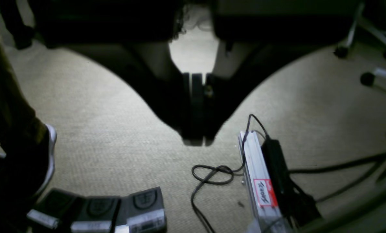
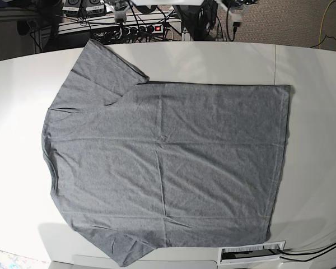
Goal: Fold the T-shirt properly
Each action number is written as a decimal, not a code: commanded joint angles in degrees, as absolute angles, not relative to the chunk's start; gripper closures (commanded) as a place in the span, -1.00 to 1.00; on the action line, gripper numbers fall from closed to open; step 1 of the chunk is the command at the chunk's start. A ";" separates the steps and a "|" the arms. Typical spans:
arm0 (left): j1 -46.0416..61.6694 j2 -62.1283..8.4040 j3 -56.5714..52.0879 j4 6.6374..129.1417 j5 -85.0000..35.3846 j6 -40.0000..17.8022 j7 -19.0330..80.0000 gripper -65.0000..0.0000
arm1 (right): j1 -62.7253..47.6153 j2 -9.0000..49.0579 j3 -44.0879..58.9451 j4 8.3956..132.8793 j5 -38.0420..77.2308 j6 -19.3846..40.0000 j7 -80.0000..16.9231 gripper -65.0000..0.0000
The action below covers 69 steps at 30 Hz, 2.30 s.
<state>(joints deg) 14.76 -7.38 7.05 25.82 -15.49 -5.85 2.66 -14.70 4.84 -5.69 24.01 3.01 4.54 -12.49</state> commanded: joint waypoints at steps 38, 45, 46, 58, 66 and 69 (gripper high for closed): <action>54.30 -31.68 6.98 81.34 -11.33 -13.52 1.43 1.00 | -55.83 28.60 -5.61 84.90 -7.64 13.91 -18.68 1.00; 60.25 -34.98 6.98 91.81 -1.93 -13.37 1.41 1.00 | -60.18 29.54 -5.58 95.88 -14.00 13.87 -22.72 1.00; 60.90 -35.35 6.98 93.01 -0.32 -13.37 1.45 1.00 | -60.82 29.54 -5.58 97.65 -15.00 13.89 -23.18 1.00; 63.83 -37.41 6.94 101.67 13.72 -6.02 2.42 1.00 | -65.89 29.54 -5.56 116.95 -27.51 13.76 -31.62 1.00; 63.81 -39.90 6.94 108.01 20.53 0.73 7.57 1.00 | -65.89 29.54 -5.56 124.20 -31.35 13.74 -35.42 1.00; 63.79 -40.69 6.94 110.76 24.51 2.22 9.56 1.00 | -65.89 29.54 -5.56 126.30 -32.88 13.72 -36.67 1.00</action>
